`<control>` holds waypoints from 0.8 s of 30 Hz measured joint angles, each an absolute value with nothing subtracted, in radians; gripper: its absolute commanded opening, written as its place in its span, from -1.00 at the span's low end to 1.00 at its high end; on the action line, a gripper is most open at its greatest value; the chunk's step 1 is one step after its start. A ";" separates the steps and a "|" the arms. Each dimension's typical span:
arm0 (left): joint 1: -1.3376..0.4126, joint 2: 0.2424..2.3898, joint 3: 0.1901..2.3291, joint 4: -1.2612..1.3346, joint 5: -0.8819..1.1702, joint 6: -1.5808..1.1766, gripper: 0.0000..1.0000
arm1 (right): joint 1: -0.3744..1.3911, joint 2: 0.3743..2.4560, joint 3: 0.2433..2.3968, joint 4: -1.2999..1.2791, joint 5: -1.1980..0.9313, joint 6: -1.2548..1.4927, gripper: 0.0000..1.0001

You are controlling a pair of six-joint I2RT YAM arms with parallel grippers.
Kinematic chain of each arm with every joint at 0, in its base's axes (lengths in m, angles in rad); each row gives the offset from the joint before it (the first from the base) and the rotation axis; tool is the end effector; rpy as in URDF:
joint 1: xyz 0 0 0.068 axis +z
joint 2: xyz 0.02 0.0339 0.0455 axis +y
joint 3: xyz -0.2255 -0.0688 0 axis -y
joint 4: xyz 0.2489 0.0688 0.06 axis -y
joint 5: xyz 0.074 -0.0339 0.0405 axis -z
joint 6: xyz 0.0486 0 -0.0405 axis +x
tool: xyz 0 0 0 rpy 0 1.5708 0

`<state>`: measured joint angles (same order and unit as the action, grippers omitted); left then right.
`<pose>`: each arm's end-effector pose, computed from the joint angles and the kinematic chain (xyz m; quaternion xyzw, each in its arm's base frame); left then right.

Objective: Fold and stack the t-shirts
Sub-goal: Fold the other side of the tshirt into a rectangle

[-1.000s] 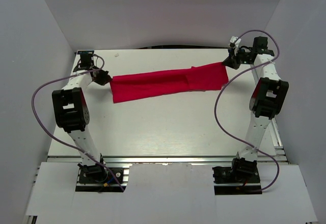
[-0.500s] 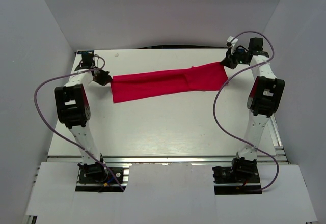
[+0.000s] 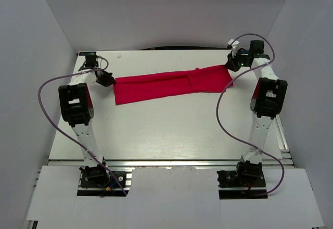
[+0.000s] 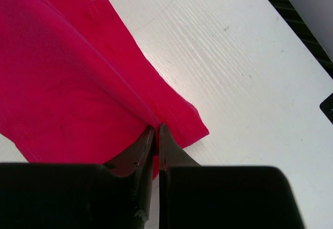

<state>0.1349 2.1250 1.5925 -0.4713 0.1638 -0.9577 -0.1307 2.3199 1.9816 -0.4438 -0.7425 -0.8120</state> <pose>0.4461 0.0525 0.1277 -0.4776 0.8295 -0.1835 0.2241 0.5061 -0.0334 0.1752 -0.4188 0.7643 0.1358 0.4711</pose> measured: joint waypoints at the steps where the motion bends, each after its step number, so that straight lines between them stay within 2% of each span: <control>1: 0.134 2.133 1.594 -0.472 0.163 -0.958 -1.00 | -0.130 2.321 1.980 -0.443 -0.736 -0.811 -1.00; 24: 0.134 2.175 1.640 -0.493 0.155 -0.950 -1.00 | -0.121 2.333 1.947 -0.411 -0.652 -0.788 -1.00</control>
<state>0.1345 2.1754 1.6402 -0.4934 0.1551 -0.9501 -0.1211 2.3325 1.9472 -0.4110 -0.6521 -0.7879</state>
